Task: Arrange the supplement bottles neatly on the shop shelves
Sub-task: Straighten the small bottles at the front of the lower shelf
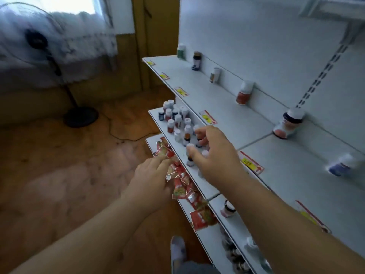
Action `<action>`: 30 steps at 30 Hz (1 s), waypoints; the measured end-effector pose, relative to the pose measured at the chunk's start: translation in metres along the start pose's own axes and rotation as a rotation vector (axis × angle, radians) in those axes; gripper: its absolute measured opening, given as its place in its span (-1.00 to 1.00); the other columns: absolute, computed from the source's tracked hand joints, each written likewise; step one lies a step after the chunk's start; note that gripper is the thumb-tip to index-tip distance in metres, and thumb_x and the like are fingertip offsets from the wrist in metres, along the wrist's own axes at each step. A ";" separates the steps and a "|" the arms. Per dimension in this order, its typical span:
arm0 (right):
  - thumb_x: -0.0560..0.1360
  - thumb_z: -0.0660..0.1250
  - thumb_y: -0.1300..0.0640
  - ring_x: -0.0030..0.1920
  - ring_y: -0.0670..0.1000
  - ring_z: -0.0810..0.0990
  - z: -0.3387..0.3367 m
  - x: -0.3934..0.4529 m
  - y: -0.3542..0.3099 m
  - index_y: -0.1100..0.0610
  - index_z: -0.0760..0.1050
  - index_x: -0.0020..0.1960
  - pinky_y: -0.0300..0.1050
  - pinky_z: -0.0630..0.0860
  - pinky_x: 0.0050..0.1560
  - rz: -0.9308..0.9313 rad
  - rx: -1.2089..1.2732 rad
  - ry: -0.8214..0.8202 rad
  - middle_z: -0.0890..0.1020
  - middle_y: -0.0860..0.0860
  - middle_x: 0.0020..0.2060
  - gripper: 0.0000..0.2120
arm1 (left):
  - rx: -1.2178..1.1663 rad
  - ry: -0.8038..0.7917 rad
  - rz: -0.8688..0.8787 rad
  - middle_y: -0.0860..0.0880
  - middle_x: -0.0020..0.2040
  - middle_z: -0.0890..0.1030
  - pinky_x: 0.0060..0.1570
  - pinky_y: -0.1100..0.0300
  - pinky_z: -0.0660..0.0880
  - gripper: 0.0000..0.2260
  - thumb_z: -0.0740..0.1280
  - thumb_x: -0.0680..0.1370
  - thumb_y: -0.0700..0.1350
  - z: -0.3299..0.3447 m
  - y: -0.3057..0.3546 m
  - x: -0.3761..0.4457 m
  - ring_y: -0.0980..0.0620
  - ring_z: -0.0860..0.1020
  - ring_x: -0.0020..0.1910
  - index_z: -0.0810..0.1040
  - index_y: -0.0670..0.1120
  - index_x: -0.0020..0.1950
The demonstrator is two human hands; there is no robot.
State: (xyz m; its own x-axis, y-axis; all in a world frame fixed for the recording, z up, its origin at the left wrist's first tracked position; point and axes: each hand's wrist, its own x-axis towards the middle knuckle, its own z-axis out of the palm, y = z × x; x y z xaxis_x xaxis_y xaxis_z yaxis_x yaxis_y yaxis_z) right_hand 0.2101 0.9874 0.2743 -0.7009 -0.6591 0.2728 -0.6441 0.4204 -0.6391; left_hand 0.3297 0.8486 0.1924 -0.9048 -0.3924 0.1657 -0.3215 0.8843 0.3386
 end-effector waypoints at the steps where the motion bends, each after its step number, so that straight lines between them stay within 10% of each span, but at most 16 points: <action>1: 0.55 0.37 -0.03 0.07 -0.13 0.49 0.015 0.022 -0.005 -0.04 0.41 0.27 -0.19 0.48 0.06 -0.021 0.016 -0.001 0.49 -0.12 0.09 -0.68 | 0.014 0.006 -0.026 0.00 0.32 0.50 0.22 -0.10 0.44 -0.51 0.31 0.42 0.03 -0.004 -0.017 0.011 -0.08 0.46 0.30 0.48 -0.04 0.35; 13: 0.55 0.34 -0.06 0.09 -0.16 0.45 0.204 0.251 -0.047 -0.10 0.38 0.27 -0.25 0.46 0.05 -0.092 0.110 -0.221 0.42 -0.12 0.14 -0.67 | 0.034 0.088 -0.355 0.04 0.32 0.50 0.27 0.02 0.39 -0.49 0.25 0.50 0.05 -0.059 -0.217 0.134 -0.01 0.43 0.31 0.35 0.03 0.46; 23: 0.52 0.40 -0.07 0.06 -0.16 0.46 0.369 0.397 -0.088 -0.08 0.41 0.31 -0.49 0.35 -0.08 0.068 0.078 -0.160 0.41 -0.07 0.20 -0.60 | 0.011 -0.013 -0.287 0.11 0.38 0.40 0.34 0.07 0.31 -0.56 0.23 0.59 0.06 -0.088 -0.436 0.248 0.03 0.34 0.37 0.29 0.19 0.47; 30: 0.49 0.43 -0.07 0.20 -0.06 0.47 0.442 0.477 -0.043 -0.09 0.35 0.37 -0.11 0.53 0.15 0.370 0.050 -0.099 0.40 -0.05 0.25 -0.50 | -0.006 -0.207 -0.111 0.09 0.43 0.37 0.30 0.09 0.33 -0.55 0.21 0.61 0.08 -0.071 -0.508 0.375 0.02 0.33 0.38 0.22 0.20 0.50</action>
State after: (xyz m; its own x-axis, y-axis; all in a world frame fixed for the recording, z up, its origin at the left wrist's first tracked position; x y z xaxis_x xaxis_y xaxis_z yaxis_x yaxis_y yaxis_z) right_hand 0.0392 0.3793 0.1142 -0.8486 -0.5264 -0.0521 -0.3357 0.6121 -0.7160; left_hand 0.1731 0.2344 0.1482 -0.9021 -0.4263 -0.0666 -0.4213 0.8369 0.3494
